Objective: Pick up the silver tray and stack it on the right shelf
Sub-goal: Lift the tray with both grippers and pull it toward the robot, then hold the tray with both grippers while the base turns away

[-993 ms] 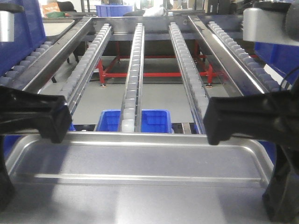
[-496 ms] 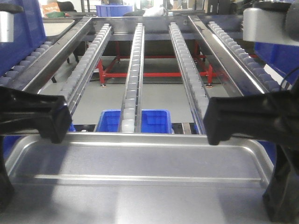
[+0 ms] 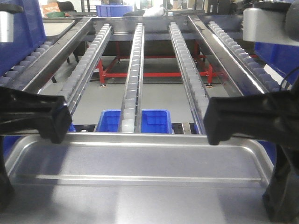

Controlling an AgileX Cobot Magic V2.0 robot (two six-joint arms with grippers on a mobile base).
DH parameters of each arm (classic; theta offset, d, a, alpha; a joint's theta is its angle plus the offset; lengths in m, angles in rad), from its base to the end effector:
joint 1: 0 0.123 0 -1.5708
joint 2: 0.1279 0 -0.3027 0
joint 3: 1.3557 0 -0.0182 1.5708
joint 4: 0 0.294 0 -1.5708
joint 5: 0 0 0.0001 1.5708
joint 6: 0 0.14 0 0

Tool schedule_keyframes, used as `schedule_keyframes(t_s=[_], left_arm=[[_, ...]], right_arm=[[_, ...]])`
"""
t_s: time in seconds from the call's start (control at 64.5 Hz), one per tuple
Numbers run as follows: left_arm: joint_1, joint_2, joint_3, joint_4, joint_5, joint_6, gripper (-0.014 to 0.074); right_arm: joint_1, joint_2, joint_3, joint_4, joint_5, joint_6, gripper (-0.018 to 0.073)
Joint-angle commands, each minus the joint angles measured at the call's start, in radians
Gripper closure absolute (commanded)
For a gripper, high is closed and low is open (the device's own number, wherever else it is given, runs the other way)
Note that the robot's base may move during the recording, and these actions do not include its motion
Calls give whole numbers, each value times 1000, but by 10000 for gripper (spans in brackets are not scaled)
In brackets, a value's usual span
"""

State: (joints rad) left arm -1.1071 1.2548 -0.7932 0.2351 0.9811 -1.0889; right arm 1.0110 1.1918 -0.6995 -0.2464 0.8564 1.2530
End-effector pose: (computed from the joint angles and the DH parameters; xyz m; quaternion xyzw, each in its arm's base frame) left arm 0.1382 -0.2157 0.1960 0.0634 0.9868 -0.0477 0.1411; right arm 0.1525 0.1947 0.1866 0.0536 0.9813 0.0941 0.1592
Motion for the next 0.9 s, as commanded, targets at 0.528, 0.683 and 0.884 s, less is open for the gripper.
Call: schedule_keyframes(t_s=[0.528, 0.683, 0.884], left_arm=[[-7, -19, -25, 27, 65, 12, 689], [-7, -19, -25, 27, 65, 12, 689], [-7, -19, -25, 27, 65, 12, 689]], right_arm=[[-2, -27, -20, -56, 38, 0, 501], [-2, -27, -20, -56, 38, 0, 501], [-2, -27, -20, -56, 38, 0, 501]])
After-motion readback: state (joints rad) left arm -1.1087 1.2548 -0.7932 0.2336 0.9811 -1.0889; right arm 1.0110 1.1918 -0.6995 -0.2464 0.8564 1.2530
